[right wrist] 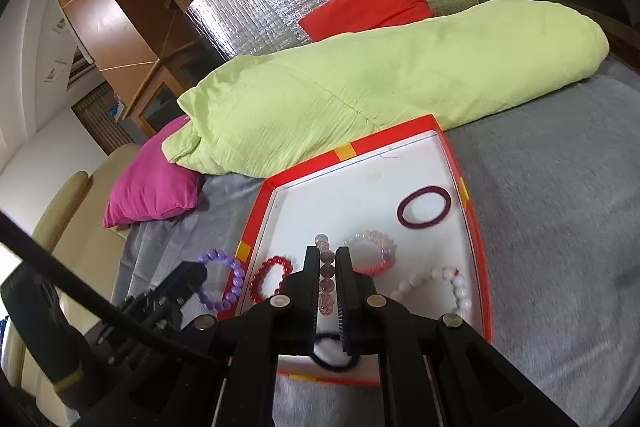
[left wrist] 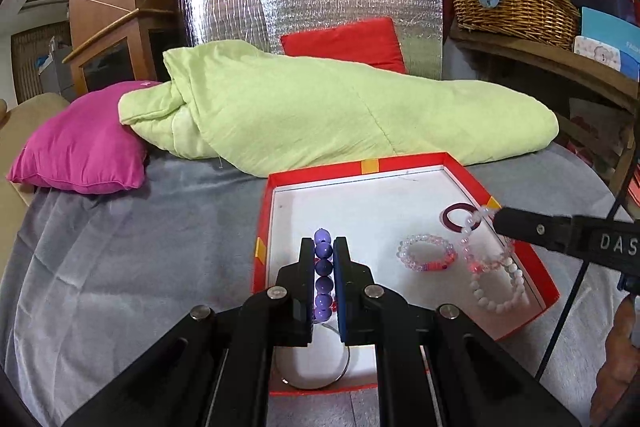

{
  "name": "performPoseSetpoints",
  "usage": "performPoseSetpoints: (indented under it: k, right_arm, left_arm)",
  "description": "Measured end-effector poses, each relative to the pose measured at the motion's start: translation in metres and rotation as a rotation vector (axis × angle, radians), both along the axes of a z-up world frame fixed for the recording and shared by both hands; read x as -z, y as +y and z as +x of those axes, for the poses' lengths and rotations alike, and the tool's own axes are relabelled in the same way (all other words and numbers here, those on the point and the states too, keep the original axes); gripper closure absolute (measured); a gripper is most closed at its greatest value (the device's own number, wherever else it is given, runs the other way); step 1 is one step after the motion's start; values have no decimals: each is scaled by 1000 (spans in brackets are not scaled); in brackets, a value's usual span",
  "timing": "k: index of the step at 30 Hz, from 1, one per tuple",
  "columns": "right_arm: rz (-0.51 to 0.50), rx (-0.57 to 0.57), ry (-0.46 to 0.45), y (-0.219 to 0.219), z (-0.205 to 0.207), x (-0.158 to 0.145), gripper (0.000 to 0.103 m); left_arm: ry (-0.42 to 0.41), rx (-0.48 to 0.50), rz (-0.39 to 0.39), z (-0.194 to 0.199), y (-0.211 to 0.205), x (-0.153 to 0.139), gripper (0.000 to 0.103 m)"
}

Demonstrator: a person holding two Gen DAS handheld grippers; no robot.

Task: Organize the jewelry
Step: 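Lower both bracelets into the red tray and open both tools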

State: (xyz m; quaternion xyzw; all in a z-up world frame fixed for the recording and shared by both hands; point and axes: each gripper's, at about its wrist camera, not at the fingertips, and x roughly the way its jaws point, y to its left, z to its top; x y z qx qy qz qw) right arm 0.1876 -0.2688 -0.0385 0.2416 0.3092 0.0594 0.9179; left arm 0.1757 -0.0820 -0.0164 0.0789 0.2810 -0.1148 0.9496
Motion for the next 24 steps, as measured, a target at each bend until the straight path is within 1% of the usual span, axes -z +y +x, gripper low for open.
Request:
performPoseSetpoints:
  k: [4, 7, 15, 21, 24]
  right_arm:
    - [17, 9, 10, -4, 17, 4, 94]
    - [25, 16, 20, -5, 28, 6, 94]
    - [23, 27, 37, -5, 59, 6, 94]
    - [70, 33, 57, -7, 82, 11, 94]
    - [82, 30, 74, -4, 92, 16, 94]
  left_arm:
    - [11, 12, -1, 9, -3, 3, 93]
    - [36, 18, -34, 19, 1, 6, 93]
    - [56, -19, -55, 61, 13, 7, 93]
    - [60, -1, -96, 82, 15, 3, 93]
    - [70, 11, -100, 86, 10, 5, 93]
